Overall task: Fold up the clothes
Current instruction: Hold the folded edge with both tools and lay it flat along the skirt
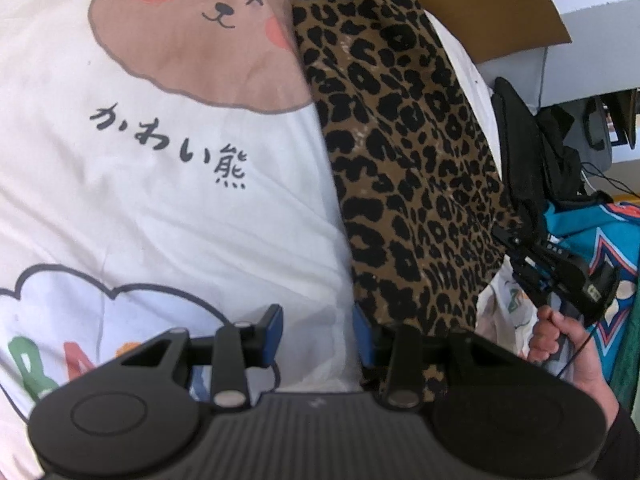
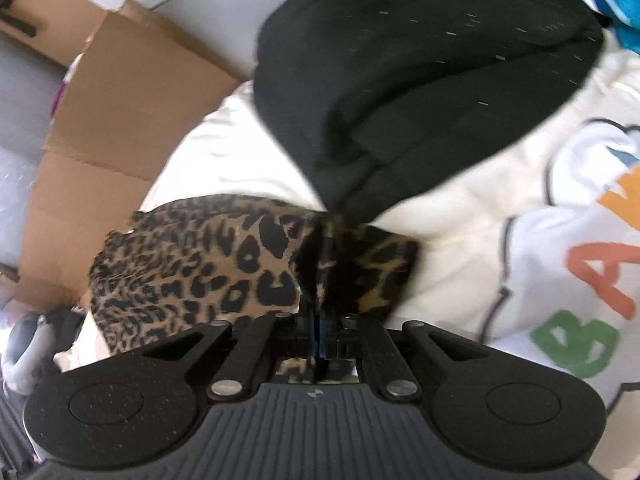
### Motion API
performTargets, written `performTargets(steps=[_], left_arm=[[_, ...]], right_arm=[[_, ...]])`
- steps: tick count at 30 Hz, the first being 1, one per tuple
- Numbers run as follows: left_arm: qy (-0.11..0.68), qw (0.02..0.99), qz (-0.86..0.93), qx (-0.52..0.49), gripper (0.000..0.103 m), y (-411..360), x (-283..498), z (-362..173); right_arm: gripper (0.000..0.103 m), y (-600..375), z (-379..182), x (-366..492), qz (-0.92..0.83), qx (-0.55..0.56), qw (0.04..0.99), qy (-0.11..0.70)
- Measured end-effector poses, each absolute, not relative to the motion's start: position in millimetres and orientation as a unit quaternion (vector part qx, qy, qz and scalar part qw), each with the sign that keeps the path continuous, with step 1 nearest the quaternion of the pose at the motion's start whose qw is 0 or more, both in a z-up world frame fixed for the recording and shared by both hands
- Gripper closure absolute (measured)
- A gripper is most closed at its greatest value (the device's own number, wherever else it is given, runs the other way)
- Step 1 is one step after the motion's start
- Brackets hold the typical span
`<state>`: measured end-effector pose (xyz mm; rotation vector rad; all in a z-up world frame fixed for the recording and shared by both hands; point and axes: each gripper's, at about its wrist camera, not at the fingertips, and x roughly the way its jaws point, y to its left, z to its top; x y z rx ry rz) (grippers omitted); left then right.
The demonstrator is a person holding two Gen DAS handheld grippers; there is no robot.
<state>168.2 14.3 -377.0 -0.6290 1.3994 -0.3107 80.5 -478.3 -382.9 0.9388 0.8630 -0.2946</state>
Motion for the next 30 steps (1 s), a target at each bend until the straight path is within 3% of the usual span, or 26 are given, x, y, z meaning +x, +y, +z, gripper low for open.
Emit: performTargets(steps=[8,16,30], left_arm=[[0.637,0.704,-0.132,-0.284,0.063,9,167,-385],[0.633,0.709,-0.130,-0.282,0.062,7,166,-380],[0.641,0.702,-0.127,-0.283,0.062,14,164,-386]], right_arm=[[0.097,-481,-377,92,-0.132,0.417,0.805,0.401],[0.103,-492,-376,91,-0.143,0.438,0.798,0.389],[0.103,-497,-377,63,-0.164,0.462,0.784,0.380]])
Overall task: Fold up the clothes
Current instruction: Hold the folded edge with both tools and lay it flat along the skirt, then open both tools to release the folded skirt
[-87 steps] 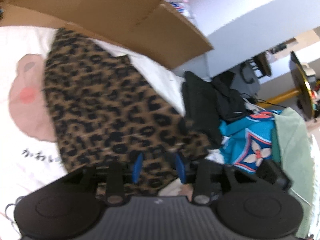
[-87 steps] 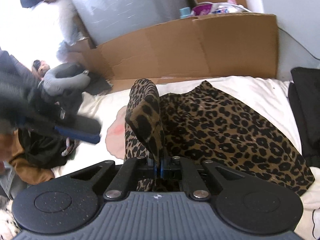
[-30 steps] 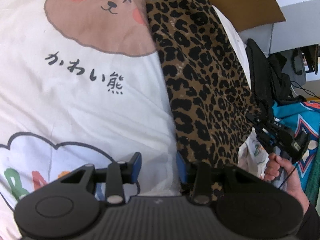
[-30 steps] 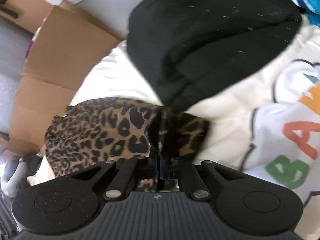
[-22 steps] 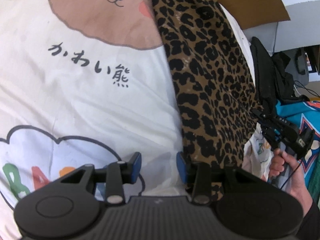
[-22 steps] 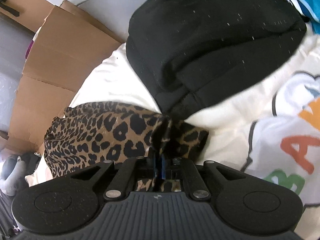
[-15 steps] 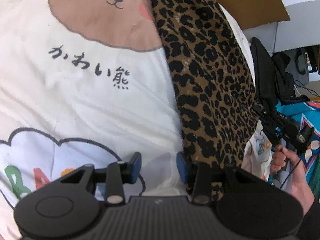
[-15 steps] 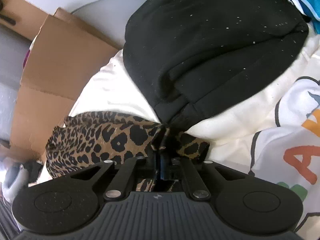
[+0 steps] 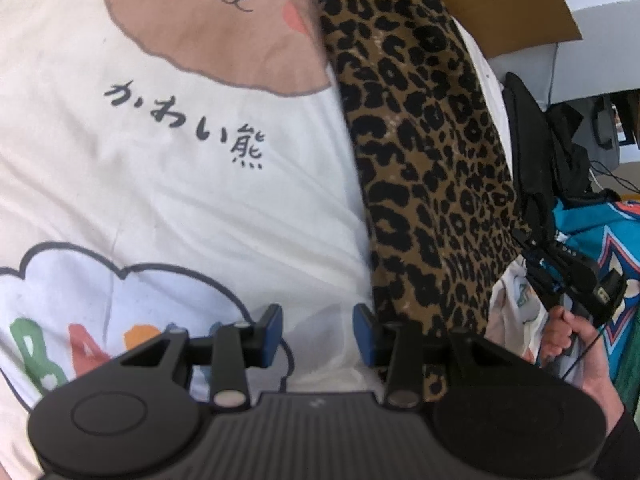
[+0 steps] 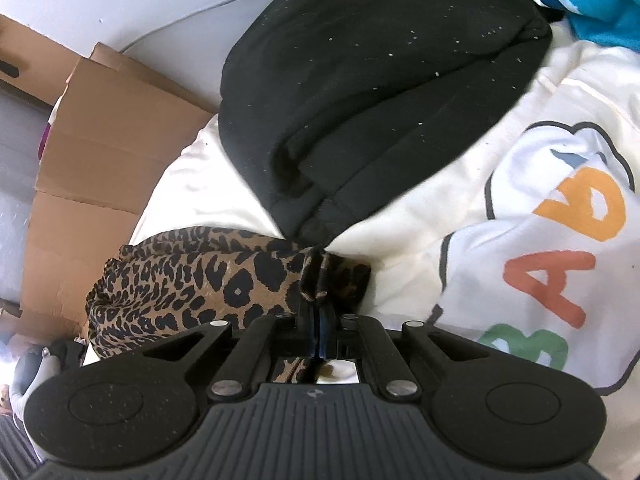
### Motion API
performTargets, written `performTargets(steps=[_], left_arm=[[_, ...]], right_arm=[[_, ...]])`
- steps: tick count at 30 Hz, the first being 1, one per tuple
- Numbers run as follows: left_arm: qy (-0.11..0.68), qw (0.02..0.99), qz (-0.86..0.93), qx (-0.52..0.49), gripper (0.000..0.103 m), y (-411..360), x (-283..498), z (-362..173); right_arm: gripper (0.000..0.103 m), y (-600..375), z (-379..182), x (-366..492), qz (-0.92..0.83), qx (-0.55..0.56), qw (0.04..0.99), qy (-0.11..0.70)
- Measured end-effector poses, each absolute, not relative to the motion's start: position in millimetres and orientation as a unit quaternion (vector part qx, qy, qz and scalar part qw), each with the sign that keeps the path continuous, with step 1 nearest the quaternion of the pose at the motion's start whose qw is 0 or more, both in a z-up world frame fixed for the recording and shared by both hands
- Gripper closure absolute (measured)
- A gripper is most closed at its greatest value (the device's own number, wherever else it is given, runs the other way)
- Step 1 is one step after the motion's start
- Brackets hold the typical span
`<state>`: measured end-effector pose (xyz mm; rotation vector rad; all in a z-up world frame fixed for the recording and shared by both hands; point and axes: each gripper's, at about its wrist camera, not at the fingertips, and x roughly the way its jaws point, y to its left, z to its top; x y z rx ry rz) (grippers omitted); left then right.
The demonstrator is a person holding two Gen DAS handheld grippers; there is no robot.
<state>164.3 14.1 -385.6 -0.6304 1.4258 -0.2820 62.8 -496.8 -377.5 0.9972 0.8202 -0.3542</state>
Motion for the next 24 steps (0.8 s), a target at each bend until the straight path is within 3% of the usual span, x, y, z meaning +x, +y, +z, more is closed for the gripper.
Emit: performTargets(steps=[9,14,20,24], left_arm=[[0.638,0.711,-0.121,-0.270,0.062,19,173,-369],[0.637,0.720,-0.112,-0.252,0.062,20,181,-348],[0.645,0.731,-0.114,-0.193,0.061,10,202,-300],[0.630,0.745,-0.110,-0.189,0.052,12,219,-258]], right_arm=[[0.101,-501,-379,68,-0.156,0.456,0.778,0.402],[0.078,-514,-365,56,-0.154,0.462,0.775,0.403],[0.076,-521,-334,27,-0.135,0.472,0.781,0.387],[0.069,-521,-300,13,-0.125,0.477,0.787,0.370]])
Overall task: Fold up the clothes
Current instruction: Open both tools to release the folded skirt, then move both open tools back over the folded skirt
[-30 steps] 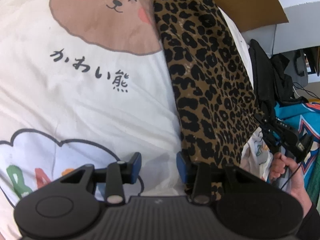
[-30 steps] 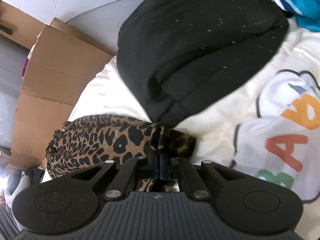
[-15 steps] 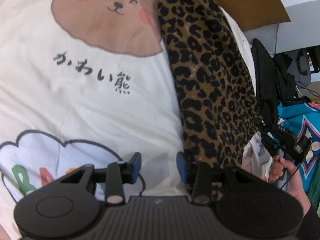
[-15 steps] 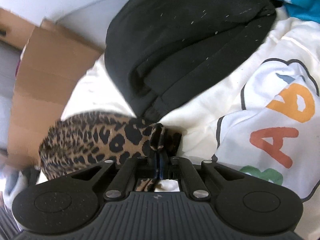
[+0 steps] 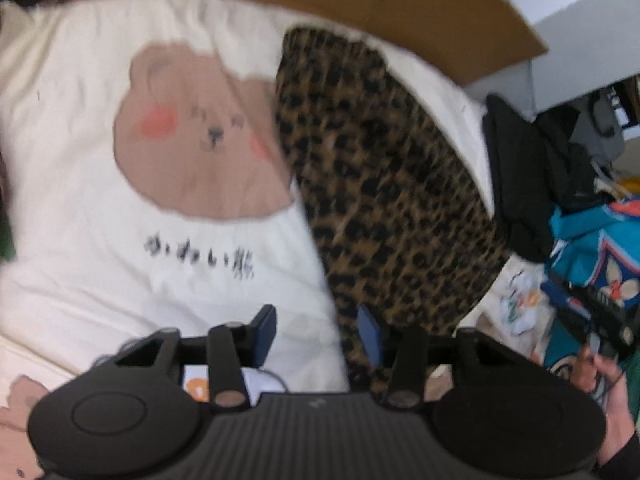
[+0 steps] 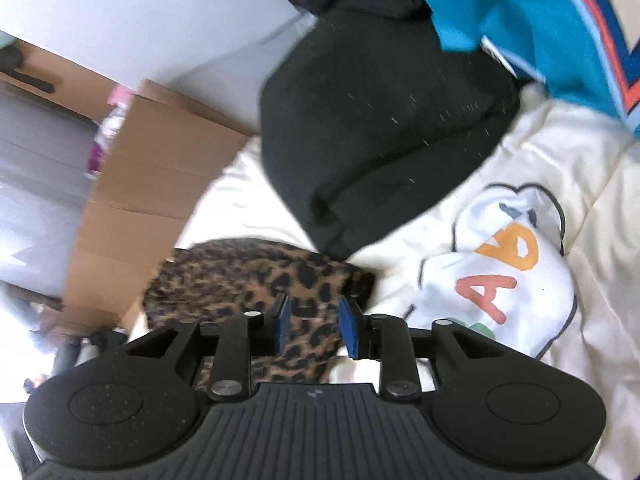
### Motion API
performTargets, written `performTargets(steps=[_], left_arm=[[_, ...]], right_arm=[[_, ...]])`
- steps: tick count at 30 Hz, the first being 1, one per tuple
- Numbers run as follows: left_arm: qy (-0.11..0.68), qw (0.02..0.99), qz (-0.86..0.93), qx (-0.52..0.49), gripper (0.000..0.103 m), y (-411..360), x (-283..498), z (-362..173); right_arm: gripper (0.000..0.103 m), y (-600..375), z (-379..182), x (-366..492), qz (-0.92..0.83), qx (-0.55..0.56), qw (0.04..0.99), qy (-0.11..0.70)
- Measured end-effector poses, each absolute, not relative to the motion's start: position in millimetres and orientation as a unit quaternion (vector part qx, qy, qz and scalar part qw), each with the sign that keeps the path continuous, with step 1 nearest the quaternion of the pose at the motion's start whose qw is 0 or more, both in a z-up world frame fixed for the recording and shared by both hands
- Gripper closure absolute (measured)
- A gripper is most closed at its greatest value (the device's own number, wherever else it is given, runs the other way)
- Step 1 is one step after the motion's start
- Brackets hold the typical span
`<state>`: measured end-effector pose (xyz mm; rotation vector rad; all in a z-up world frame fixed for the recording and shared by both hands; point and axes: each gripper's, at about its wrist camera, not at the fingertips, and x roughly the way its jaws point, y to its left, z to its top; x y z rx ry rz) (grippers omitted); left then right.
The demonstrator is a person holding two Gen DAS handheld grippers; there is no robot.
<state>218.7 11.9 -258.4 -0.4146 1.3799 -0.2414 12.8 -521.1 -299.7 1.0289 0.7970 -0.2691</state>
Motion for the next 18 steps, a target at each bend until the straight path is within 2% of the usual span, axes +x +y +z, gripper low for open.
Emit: performTargets(steps=[1,10,11,13,18], left_arm=[[0.626,0.750,-0.114,-0.183,0.051,11,222,-251],[0.608,0.771,-0.117,-0.151,0.050,7,248,-199],[0.607,0.771,-0.116,-0.153,0.050,8,251,-192],[0.603,0.775,-0.119,-0.149,0.049,7,257,-176],[0.580,0.799,-0.122,-0.105,0.045,-3,270,-144]], right_arm=[[0.066,-520,-290,11,-0.122,0.476,0.789,0.369],[0.063,-496,-216,14,-0.116,0.418,0.813,0.389],[0.061,-493,-206,15,-0.118,0.412,0.815,0.390],[0.051,-488,-184,17,-0.111,0.396,0.824,0.389],[0.050,-483,-140,33,-0.085,0.324,0.858,0.389]])
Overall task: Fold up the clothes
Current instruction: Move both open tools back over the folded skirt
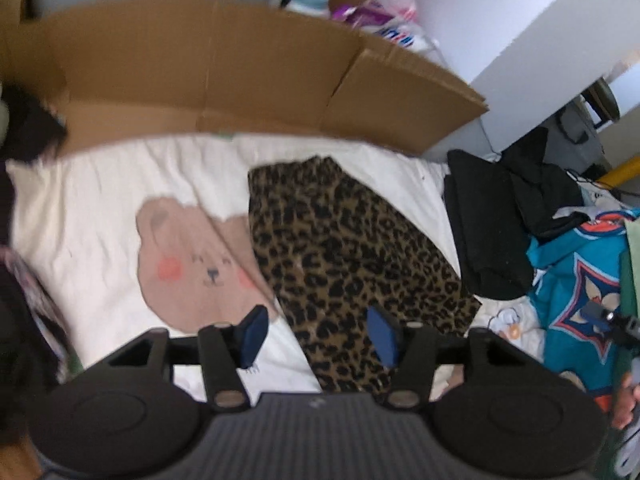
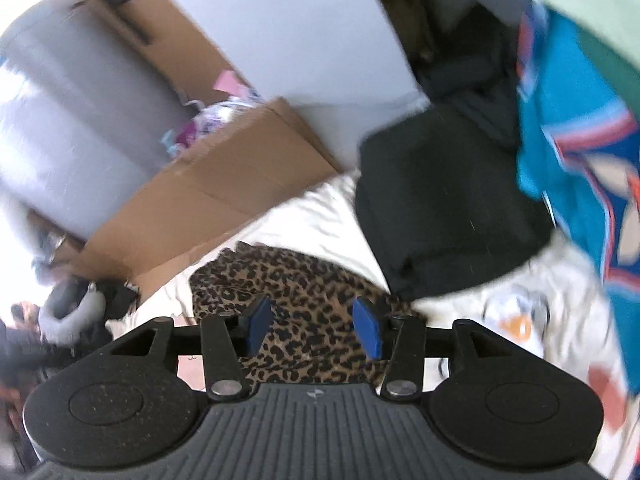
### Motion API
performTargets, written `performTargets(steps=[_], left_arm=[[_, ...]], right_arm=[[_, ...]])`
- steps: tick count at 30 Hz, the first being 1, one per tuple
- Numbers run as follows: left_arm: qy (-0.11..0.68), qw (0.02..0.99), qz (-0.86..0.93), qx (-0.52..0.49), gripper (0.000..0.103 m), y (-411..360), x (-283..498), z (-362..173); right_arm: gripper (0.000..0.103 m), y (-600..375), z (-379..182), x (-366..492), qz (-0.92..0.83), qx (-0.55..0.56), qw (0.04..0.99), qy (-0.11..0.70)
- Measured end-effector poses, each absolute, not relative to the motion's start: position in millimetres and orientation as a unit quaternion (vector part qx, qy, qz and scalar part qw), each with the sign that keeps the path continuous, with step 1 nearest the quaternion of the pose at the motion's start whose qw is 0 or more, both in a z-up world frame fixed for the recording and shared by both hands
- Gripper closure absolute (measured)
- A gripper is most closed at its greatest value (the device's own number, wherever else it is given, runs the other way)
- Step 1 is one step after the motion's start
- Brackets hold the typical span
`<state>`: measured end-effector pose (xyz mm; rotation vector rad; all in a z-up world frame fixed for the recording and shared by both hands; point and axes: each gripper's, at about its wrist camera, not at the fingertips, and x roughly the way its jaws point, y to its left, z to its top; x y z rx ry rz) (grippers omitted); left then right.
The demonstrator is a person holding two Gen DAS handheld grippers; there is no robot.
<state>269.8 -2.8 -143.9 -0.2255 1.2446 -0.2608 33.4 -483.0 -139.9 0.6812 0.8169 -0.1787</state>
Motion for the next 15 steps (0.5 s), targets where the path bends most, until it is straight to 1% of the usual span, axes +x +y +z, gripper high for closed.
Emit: performTargets(steps=[3,6,15], left_arm=[[0.577,0.801,-0.120,-0.108,0.045,-9,279,-136],[0.578,0.802,-0.111,-0.102,0.045,-19,292,-131],[0.584,0.798,-0.105,-0.106,0.046,-51,337,-137]], right_arm=[[0.049,-485,-134,43,-0.072,0.308,0.867,0.384],[0.049,-487,-139,55,-0.051,0.302,0.872,0.382],[0.049,-483,-180,70,-0.028,0.308,0.874,0.374]])
